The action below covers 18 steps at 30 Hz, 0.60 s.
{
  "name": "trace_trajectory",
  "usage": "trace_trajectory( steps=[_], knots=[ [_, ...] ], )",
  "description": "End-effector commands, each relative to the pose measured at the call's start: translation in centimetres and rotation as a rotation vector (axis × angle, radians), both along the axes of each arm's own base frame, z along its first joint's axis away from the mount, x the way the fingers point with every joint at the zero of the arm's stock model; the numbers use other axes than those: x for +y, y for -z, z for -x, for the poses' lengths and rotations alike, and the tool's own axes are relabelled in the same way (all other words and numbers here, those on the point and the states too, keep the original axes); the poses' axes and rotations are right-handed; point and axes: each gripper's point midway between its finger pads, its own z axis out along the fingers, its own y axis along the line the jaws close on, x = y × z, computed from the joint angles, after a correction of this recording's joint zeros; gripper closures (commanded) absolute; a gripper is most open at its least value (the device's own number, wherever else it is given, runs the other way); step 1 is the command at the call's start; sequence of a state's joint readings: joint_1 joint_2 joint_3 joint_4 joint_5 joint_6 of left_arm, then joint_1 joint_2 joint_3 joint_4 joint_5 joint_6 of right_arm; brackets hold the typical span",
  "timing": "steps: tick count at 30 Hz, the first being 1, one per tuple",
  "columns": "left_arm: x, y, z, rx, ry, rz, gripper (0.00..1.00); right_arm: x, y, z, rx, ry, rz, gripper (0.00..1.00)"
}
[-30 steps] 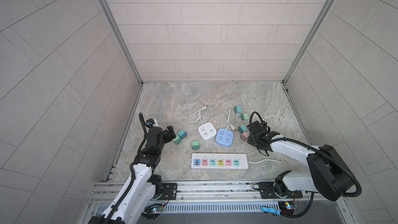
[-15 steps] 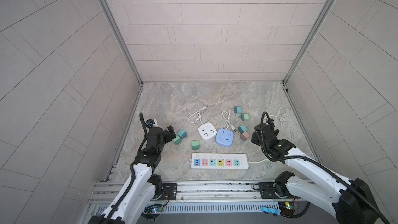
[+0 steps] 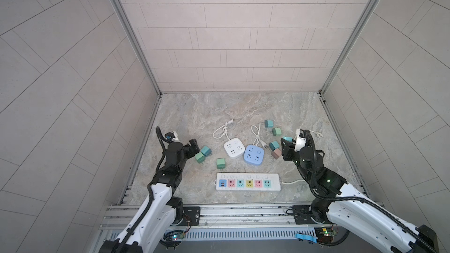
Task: Insert the plug
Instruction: 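Lift the teal adapter with the right gripper and carry it toward the left gripper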
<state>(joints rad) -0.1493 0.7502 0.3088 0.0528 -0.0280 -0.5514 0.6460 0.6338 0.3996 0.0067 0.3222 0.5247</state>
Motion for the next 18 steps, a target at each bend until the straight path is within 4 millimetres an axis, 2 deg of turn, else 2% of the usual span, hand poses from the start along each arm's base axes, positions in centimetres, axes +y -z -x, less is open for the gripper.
trace_trajectory(
  steps=[1, 2, 4, 6, 9, 12, 18],
  knots=[
    [-3.0, -1.7, -0.5, -0.066, 0.146, 0.093, 0.04, 0.9, -3.2, 0.2, -0.181, -0.086, 0.05, 0.76],
    [-3.4, -2.2, -0.5, -0.064, 0.168, 0.102, 0.0, 0.9, -3.4, 0.4, -0.207, -0.099, 0.064, 0.76],
    [-4.1, -2.9, -0.6, -0.059, 0.205, 0.114, 0.0, 1.0, -3.6, 0.9, -0.256, -0.123, 0.092, 0.76],
    [-5.3, -4.2, -0.6, -0.069, 0.279, 0.127, 0.0, 2.7, -3.7, 2.2, -0.326, -0.266, 0.167, 0.79],
    [-7.3, -5.0, -0.5, -0.062, 0.379, 0.179, 0.0, 3.2, -3.8, 3.4, -0.367, -0.336, 0.18, 0.83],
    [-9.5, -6.4, 0.4, -0.081, 0.477, 0.184, 0.07, 4.3, -3.4, 4.3, -0.414, -0.419, 0.209, 0.86],
    [-13.4, -8.7, 3.4, -0.073, 0.626, 0.054, 0.19, 7.4, -1.8, 5.6, -0.453, -0.586, 0.314, 0.88]
  ],
)
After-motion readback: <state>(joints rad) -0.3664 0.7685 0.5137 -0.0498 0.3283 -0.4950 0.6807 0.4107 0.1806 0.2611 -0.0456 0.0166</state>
